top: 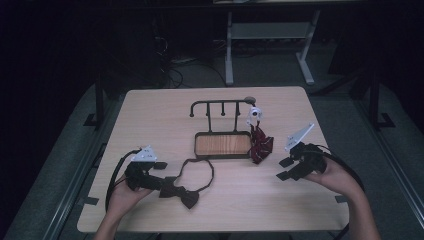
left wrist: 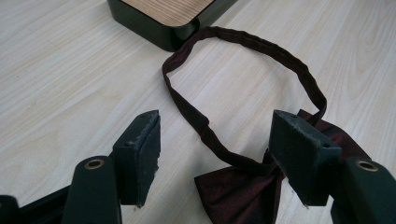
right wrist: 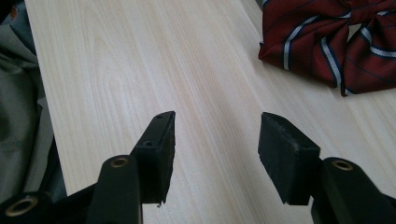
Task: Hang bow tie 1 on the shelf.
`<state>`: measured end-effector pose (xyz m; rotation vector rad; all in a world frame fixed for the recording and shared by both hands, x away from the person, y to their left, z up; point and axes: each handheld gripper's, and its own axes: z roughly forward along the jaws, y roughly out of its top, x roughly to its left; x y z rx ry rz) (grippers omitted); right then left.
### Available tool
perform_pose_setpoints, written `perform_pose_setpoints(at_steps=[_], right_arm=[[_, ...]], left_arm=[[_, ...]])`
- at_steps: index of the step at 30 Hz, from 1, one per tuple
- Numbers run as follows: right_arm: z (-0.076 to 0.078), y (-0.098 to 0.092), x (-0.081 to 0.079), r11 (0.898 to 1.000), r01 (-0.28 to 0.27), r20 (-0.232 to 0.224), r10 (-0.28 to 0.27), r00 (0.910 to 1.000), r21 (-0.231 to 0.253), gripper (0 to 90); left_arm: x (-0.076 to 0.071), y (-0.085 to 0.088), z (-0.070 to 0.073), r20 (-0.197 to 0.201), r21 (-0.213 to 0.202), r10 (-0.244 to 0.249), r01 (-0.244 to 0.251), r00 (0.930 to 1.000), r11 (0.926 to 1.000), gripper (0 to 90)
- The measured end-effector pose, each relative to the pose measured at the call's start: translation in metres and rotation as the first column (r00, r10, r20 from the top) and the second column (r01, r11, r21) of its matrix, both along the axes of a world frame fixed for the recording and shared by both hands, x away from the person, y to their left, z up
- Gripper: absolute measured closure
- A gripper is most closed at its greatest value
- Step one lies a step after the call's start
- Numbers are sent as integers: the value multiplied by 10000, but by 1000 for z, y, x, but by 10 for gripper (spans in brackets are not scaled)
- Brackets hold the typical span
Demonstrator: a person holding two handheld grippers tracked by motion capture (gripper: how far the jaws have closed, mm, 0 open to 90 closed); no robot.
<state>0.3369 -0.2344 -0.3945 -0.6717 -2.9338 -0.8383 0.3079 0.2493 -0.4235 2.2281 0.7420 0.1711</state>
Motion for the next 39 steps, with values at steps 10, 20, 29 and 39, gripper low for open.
perform_pose_setpoints(at_steps=[10,20,29,39], right_arm=[[-8,-2,-14,9996,-9,228,3,9997,278,428],[-19,-6,-22,9997,12,247,-18,9997,226,399],[-24,-11,-25,9997,149,179,-152,9997,216,371],[-20,-12,-28,9991,342,317,-350,9989,262,362]], left_arm=[[6,-5,5,-153,-190,-62,59,9999,9998,350],[16,-14,7,-443,298,-357,370,9984,9989,372],[31,-25,10,-674,506,-445,479,9967,9976,422],[51,-38,12,-877,1259,-684,792,9938,9889,458]])
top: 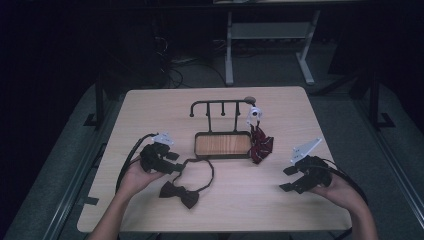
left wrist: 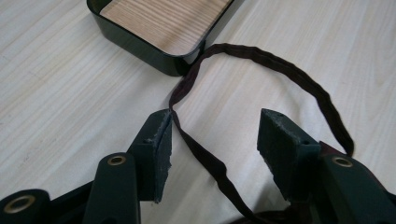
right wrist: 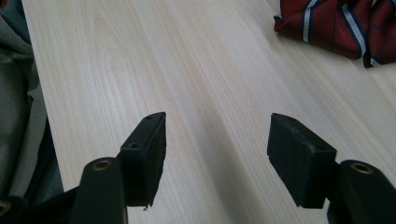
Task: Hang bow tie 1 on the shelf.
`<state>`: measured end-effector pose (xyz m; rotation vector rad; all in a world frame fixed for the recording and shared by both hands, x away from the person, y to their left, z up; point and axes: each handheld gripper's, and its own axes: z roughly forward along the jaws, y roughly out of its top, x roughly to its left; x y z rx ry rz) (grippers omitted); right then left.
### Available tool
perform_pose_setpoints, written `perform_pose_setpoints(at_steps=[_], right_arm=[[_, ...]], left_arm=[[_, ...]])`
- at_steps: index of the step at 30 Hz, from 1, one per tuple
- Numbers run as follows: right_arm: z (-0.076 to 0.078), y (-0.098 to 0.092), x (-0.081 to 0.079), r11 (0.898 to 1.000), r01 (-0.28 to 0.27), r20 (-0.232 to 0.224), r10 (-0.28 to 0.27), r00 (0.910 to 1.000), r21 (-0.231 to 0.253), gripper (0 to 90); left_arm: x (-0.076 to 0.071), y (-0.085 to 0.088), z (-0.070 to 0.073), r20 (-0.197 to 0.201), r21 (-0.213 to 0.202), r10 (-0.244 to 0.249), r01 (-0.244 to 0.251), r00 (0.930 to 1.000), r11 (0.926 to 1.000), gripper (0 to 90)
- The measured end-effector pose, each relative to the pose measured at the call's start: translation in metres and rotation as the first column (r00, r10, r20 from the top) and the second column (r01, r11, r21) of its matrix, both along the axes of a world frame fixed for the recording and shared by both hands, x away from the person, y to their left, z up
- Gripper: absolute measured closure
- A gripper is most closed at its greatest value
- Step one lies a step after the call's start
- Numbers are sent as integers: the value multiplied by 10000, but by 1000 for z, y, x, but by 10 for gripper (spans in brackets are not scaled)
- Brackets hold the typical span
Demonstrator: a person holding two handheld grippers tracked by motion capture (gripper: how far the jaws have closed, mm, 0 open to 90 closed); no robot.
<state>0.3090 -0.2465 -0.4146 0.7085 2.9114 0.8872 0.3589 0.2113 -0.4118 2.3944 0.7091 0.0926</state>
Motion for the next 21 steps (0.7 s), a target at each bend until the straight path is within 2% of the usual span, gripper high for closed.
perform_pose_setpoints(at_steps=[1,2,3,5,6,7,8,10,11,12,14,17,19,21], right_arm=[[0,0,0,10000,19,-6,-19,10000,-1,356],[-1,-1,1,9999,-115,107,114,9999,29,351],[1,-1,-1,10000,27,-98,-27,9999,49,350],[0,-1,-1,10000,4,-74,-4,10000,38,347],[0,-1,-1,10000,-12,-70,12,10000,49,346],[1,-2,-1,10000,8,-102,-7,9999,71,346],[1,-2,-1,10000,14,-93,-13,10000,78,346],[0,-3,-1,10000,26,-80,-26,10000,74,346],[1,-3,-1,10000,40,-88,-39,10000,62,346],[1,-3,-1,10000,32,-97,-31,9999,70,346],[0,-2,-1,10000,-30,-47,31,10000,64,346],[0,-3,-1,9999,-148,97,147,9998,65,346],[1,-3,-2,9997,51,-76,-49,10000,223,346],[2,-4,-2,9997,141,-74,-139,9999,219,346]], left_arm=[[1,-2,-1,-84,-100,113,-114,9999,9999,460],[3,-2,-1,-142,-30,61,-61,9999,10000,461],[5,-4,-2,-149,46,75,-74,9999,10000,465],[8,-6,-4,-105,142,92,-91,9999,9999,463],[9,-7,-5,-176,97,221,-219,9996,9997,451],[11,-7,-6,-172,244,198,-194,9997,9995,425],[12,-9,-8,-301,115,354,-351,9989,9993,412],[16,-10,-9,-454,434,163,-144,9988,9990,410],[17,-12,-10,-498,391,256,-236,9984,9990,407],[20,-15,-11,-579,637,90,-53,9983,9980,415],[21,-19,-12,-621,802,1,49,9981,9968,444],[23,-23,-13,-573,951,-4,58,9984,9954,459],[25,-24,-14,-578,1075,-45,107,9983,9941,491],[30,-25,-19,-813,1253,109,-6,9966,9921,492]])
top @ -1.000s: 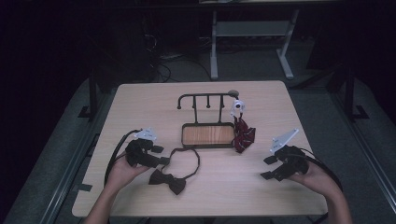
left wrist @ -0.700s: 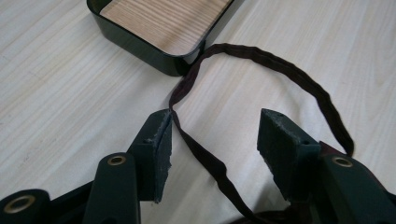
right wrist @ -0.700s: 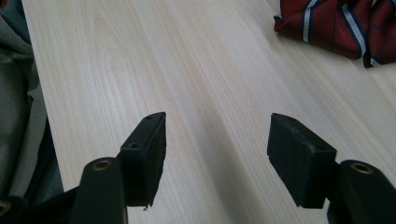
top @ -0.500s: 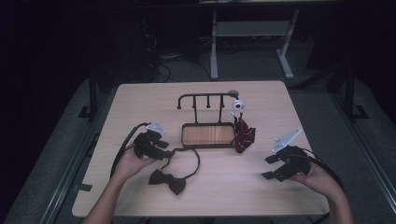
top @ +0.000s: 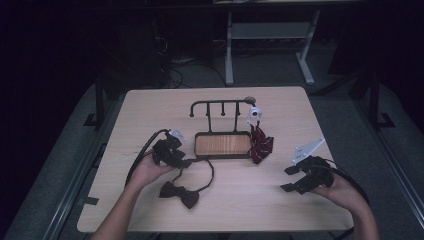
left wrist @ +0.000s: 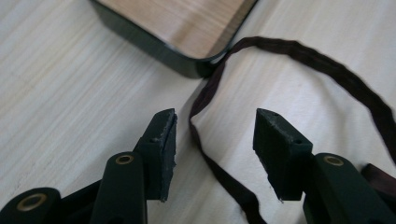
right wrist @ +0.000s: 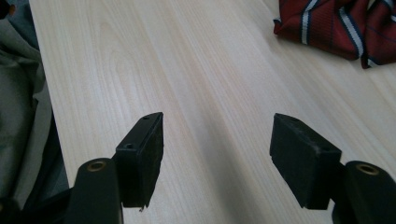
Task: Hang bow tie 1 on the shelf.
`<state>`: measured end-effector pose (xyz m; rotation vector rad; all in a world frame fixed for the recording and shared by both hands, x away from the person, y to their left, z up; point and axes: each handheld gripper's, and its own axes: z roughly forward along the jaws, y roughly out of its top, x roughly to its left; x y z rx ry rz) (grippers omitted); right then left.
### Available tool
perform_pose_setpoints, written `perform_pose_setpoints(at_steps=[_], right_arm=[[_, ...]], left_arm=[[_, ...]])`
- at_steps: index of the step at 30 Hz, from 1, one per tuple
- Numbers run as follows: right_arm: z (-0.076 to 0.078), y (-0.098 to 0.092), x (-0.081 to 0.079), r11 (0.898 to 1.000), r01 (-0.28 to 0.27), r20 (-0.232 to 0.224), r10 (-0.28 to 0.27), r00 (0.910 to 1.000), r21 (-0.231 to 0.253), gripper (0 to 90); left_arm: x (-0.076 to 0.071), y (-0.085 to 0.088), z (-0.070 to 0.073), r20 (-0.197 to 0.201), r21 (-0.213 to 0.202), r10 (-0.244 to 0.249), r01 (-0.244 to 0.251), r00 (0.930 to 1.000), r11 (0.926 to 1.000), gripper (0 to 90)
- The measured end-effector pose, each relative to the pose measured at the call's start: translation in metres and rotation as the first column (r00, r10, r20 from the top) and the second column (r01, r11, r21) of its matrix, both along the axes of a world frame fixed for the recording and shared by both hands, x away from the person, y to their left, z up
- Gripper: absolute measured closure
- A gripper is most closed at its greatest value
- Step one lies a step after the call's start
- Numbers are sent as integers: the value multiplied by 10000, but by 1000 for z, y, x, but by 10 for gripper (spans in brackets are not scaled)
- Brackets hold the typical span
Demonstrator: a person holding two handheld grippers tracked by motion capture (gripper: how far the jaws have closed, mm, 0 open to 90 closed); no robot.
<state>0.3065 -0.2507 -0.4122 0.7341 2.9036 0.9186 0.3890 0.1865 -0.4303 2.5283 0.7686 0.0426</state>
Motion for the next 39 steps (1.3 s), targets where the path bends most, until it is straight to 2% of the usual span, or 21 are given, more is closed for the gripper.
perform_pose_setpoints(at_steps=[2,3,9,13,16,23,27,34,39], right_arm=[[0,0,0,10000,-52,68,52,10000,6,346],[0,0,0,10000,-55,79,55,10000,-6,346],[1,-1,-1,9999,86,-83,-85,9999,133,342],[1,0,-1,9999,34,9,-34,10000,120,341],[1,-1,-1,10000,28,101,-28,9999,64,338],[2,-2,-1,9999,57,134,-59,9999,109,336],[3,-1,-1,10000,13,178,-14,9998,79,334],[2,0,-2,9999,-26,115,25,9999,98,331],[2,-1,-2,9999,-33,146,31,9999,134,329]], left_arm=[[1,-1,-2,-106,-31,77,-78,9999,10000,511],[4,-1,-5,-277,195,65,-60,9996,9998,527],[7,-3,-6,-272,331,99,-90,9996,9994,613],[8,-6,-6,-314,586,151,-132,9994,9982,705],[10,-6,-7,-334,700,207,-184,9992,9974,725],[11,-6,-11,-529,853,96,-51,9986,9963,806],[10,-6,-11,-572,873,-81,131,9983,9961,884],[9,-6,-8,-664,867,-290,347,9974,9956,890],[7,-5,-1,-693,620,-323,366,9971,9974,891]])
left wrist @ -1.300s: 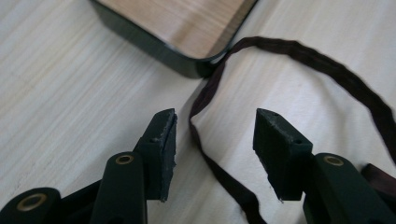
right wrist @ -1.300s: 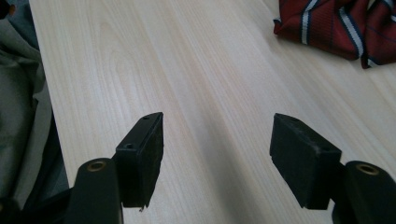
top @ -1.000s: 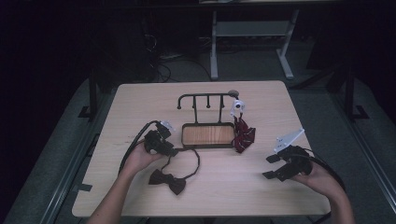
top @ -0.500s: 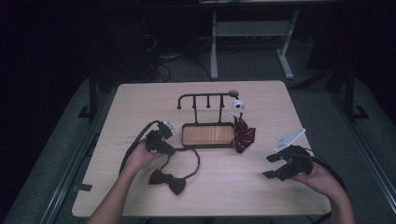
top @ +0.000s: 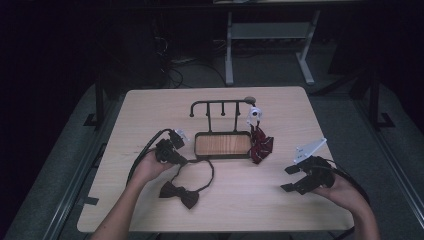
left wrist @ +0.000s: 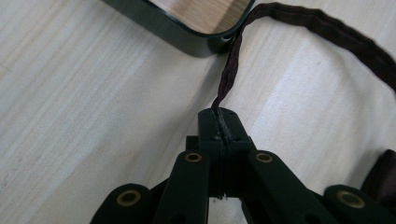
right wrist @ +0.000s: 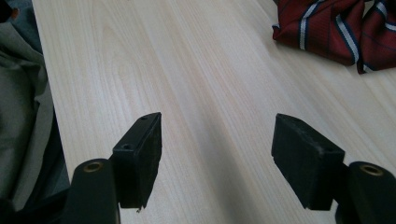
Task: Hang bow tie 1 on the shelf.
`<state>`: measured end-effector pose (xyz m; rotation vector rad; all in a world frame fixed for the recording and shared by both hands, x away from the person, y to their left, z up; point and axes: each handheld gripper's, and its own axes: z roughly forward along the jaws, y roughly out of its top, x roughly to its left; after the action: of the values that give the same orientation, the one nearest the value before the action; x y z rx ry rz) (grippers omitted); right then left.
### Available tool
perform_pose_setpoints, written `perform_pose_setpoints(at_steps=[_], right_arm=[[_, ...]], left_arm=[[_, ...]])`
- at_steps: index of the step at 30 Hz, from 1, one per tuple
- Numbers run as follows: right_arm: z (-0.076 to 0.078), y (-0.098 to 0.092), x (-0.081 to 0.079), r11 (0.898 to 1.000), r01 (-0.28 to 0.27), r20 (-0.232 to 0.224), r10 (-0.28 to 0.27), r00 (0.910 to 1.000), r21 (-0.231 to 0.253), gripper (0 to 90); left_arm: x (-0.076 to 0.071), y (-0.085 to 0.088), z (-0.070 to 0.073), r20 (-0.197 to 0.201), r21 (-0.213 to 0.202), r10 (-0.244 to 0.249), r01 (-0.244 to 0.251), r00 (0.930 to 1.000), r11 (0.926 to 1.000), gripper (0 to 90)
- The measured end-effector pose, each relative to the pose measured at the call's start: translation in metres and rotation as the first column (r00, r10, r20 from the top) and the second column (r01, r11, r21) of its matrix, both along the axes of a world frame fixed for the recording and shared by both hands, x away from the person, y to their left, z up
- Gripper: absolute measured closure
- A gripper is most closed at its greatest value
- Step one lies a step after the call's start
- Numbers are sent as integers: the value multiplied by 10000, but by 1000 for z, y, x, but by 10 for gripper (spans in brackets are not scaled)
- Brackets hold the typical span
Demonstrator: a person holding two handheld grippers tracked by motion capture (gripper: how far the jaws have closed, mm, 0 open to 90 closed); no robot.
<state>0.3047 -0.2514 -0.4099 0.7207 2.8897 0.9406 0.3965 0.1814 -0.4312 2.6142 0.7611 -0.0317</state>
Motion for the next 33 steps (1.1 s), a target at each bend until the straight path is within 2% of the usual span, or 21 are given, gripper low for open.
perform_pose_setpoints(at_steps=[3,6,9,14,26,33], right_arm=[[-1,0,0,10000,57,-84,-57,9999,31,329],[-1,0,0,10000,31,-75,-31,10000,17,328],[-2,1,0,10000,14,-114,-14,9999,-35,328],[-4,2,1,10000,-9,-153,8,9999,-33,326],[-6,2,1,10000,25,-210,-25,9998,-24,327],[-6,3,1,10000,25,-219,-26,9998,-46,326]], left_arm=[[-3,2,4,-34,-207,48,-48,10000,9998,891],[-6,5,7,-15,-172,-60,60,10000,9998,891],[-9,8,11,-16,-345,-47,47,10000,9994,891],[-12,11,19,-64,-207,-216,214,9997,9996,891],[-21,20,34,-128,-599,-397,388,9991,9974,891],[-29,17,38,-15,-285,-724,723,9974,9970,891]])
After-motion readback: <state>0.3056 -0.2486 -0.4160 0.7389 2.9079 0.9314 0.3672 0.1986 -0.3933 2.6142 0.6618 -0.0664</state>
